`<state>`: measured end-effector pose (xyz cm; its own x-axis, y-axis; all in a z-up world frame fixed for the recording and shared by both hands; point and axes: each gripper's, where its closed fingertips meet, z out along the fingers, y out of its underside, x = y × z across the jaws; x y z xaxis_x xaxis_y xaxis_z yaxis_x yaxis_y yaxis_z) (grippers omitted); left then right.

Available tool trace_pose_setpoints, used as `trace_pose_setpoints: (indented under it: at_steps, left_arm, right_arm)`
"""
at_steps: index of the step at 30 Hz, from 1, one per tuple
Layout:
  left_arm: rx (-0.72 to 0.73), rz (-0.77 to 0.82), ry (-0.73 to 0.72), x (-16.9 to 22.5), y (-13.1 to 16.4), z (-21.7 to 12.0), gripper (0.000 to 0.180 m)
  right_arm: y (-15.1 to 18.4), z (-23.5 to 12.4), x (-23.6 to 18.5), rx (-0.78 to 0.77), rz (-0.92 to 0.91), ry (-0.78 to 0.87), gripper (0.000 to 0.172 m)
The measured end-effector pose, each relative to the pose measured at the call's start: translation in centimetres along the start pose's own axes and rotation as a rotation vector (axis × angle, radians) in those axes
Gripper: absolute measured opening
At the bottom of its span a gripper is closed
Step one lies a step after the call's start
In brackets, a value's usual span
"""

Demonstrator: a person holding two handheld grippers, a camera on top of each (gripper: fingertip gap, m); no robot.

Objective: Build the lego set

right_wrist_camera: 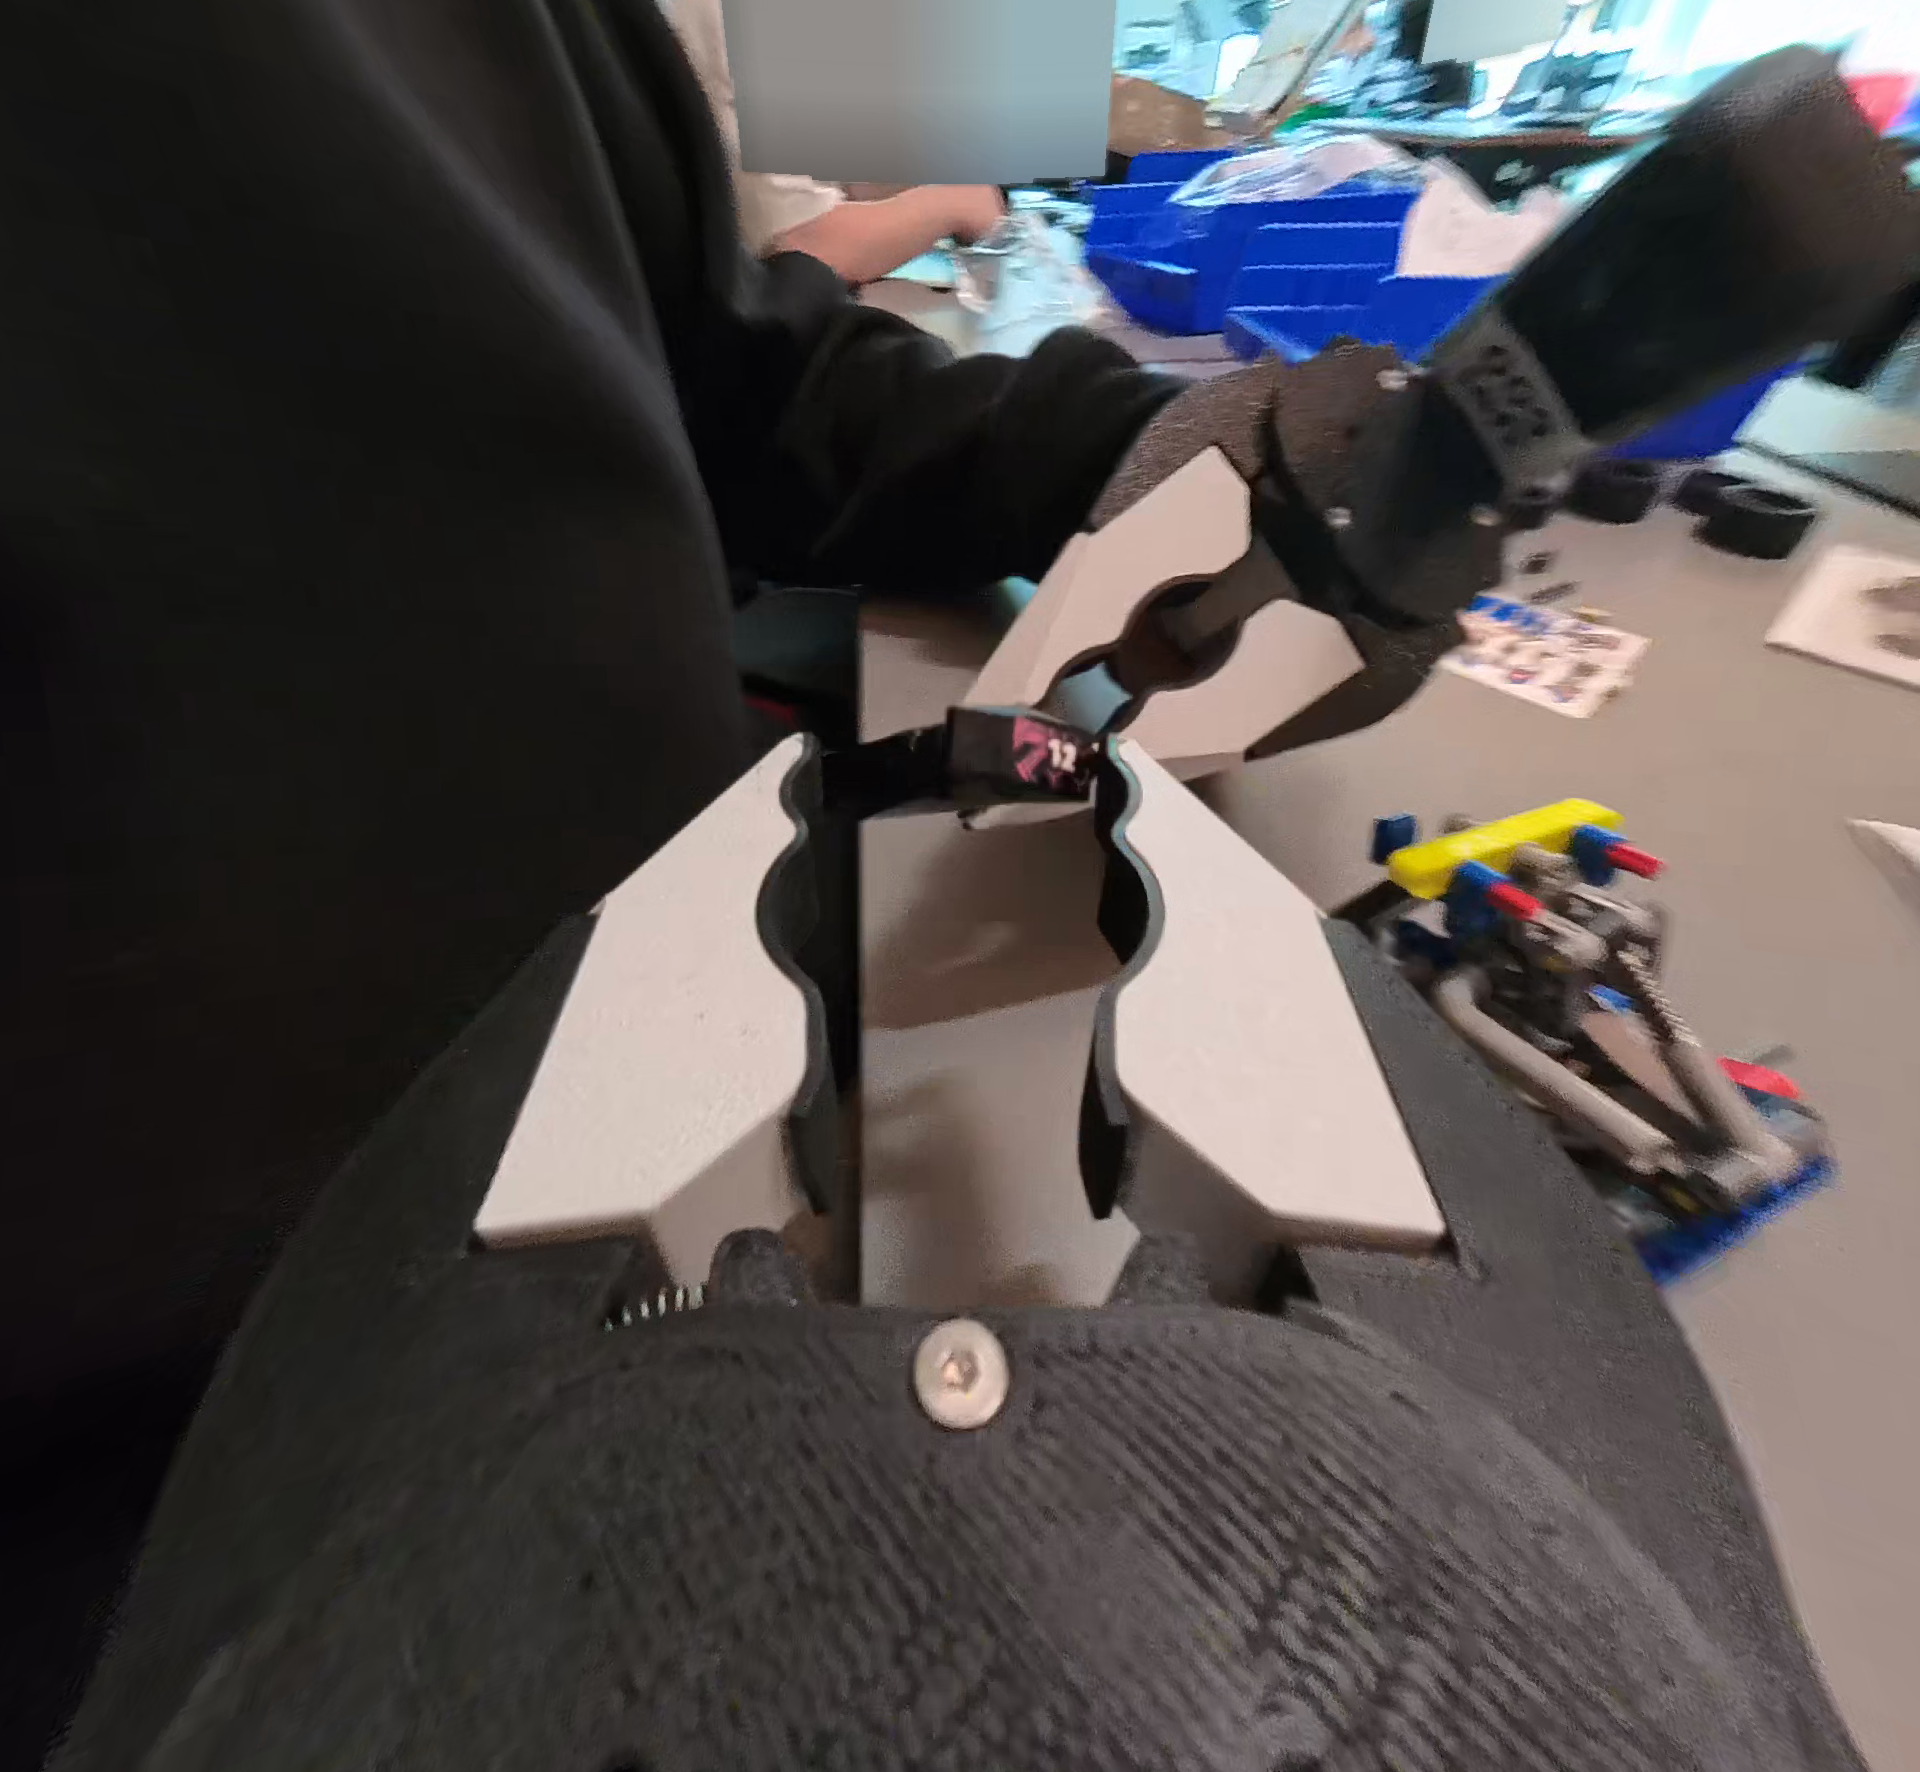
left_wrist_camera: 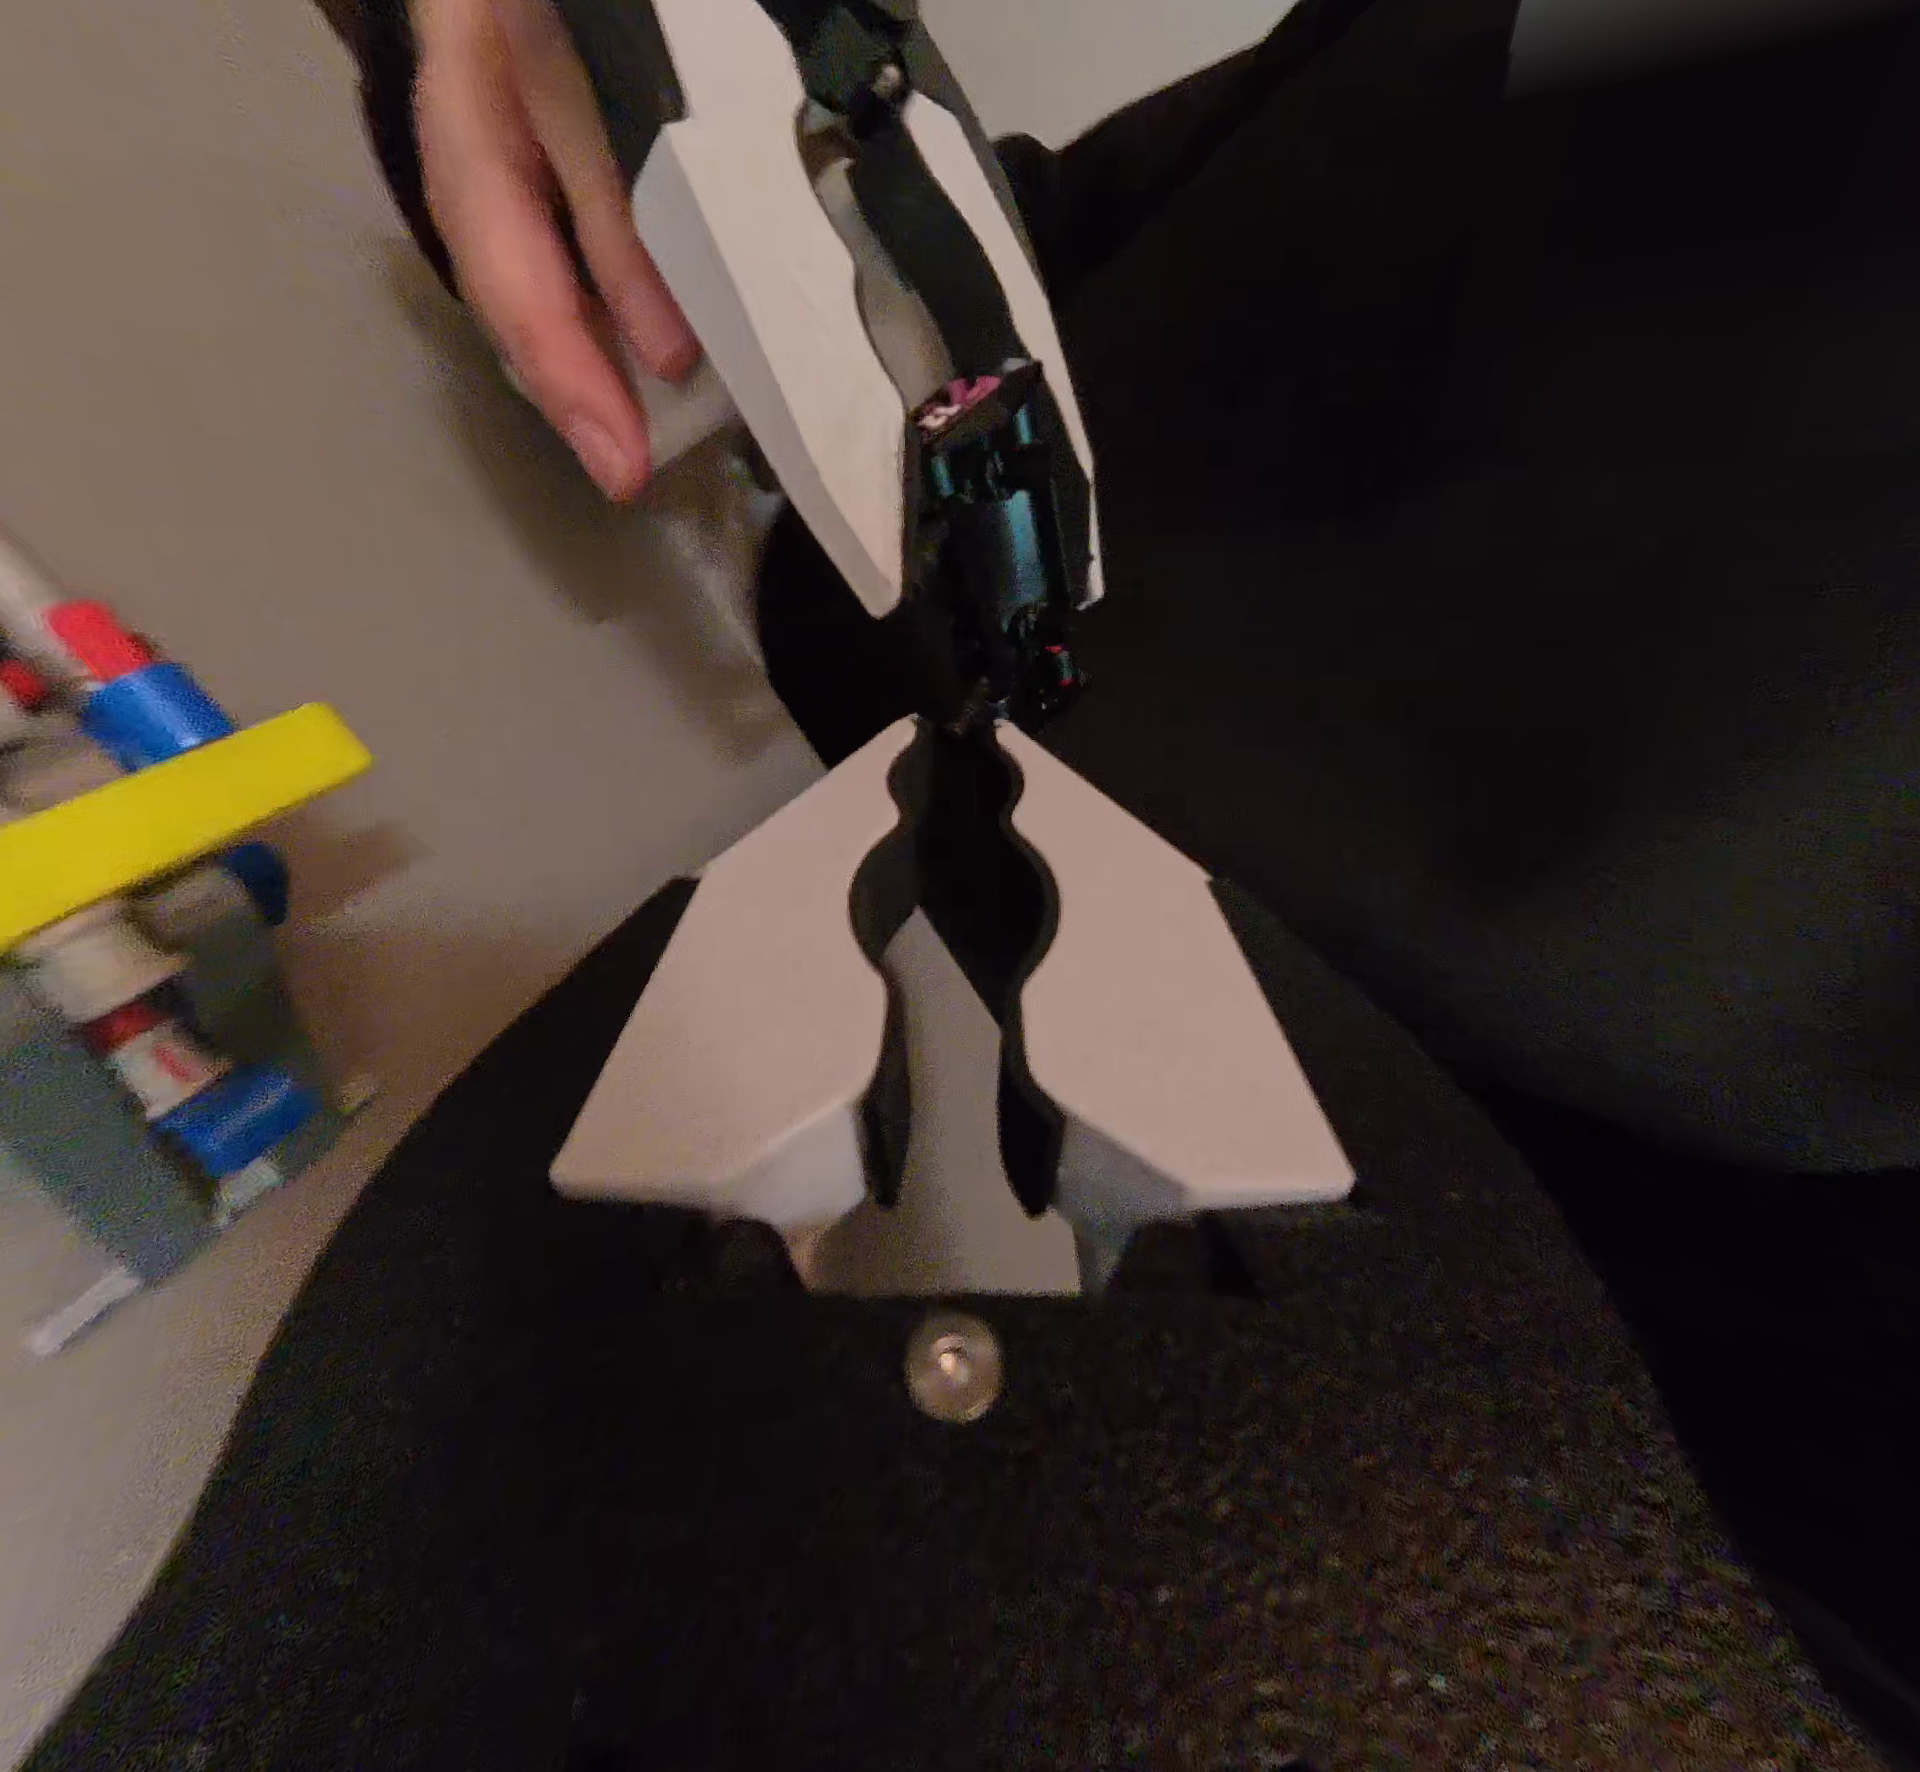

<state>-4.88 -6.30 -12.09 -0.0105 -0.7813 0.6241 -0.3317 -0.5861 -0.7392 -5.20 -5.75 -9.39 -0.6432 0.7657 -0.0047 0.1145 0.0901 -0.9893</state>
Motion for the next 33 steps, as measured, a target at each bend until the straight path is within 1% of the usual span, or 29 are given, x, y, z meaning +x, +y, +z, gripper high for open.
trace_pose_setpoints:
  at_steps: [2,4,5,6,8,9,10,12,13,15,19,22,27,30,33]
  left_arm:
    - [0.047,0.02,-0.161,-1.7,-0.7,-0.7,0.005]
    - [0.076,0.059,-0.347,-3.4,-1.2,-1.7,0.01]
    - [0.067,0.076,-0.416,-3.9,-1.1,-2.0,0.014]
    - [0.055,0.083,-0.482,-4.5,-0.9,-2.2,0.015]
    - [0.041,0.083,-0.584,-5.3,-0.6,-2.2,0.022]
    - [0.036,0.086,-0.622,-5.6,-0.6,-2.2,0.03]
    - [0.038,0.094,-0.642,-5.7,-0.6,-2.1,0.033]
    - [0.047,0.114,-0.657,-5.4,-1.0,-1.9,0.033]
    - [0.049,0.117,-0.686,-5.5,-1.1,-2.2,0.032]
    - [0.055,0.141,-0.715,-5.4,-1.6,-2.6,0.031]
    - [0.076,0.153,-0.703,-4.5,-2.5,-2.6,0.031]
    - [0.072,0.152,-0.733,-4.4,-2.7,-3.3,0.03]
    - [0.1,0.141,-0.79,-4.5,-3.1,-4.7,0.028]
    - [0.101,0.148,-0.785,-4.3,-3.2,-4.5,0.03]
    - [0.082,0.17,-0.803,-4.3,-3.2,-4.2,0.033]
  right_arm:
    - [0.0,-0.6,1.2,0.007,-0.058,0.123,0.049]
    - [0.6,-1.2,2.7,-0.041,-0.11,0.27,0.048]
    - [0.9,-1.3,2.8,-0.07,-0.14,0.297,0.048]
    - [1.3,-1.3,2.9,-0.099,-0.168,0.322,0.048]
    - [1.9,-1.2,2.9,-0.152,-0.229,0.359,0.048]
    - [2.1,-1.2,2.9,-0.165,-0.243,0.373,0.048]
    - [2.3,-1.3,3.1,-0.179,-0.249,0.394,0.047]
    - [2.6,-1.4,3.4,-0.201,-0.257,0.408,0.047]
    - [2.6,-1.4,3.5,-0.2,-0.254,0.412,0.047]
    - [2.1,-1.6,3.8,-0.173,-0.245,0.431,0.047]
    - [1.0,-1.9,4.1,-0.092,-0.199,0.449,0.047]
    - [0.3,-2.2,4.3,-0.037,-0.156,0.464,0.046]
    - [-0.2,-2.5,4.6,0.003,-0.116,0.48,0.046]
    - [-0.2,-2.5,4.6,0.001,-0.115,0.486,0.046]
    - [-0.3,-2.4,4.6,-0.013,-0.153,0.498,0.046]
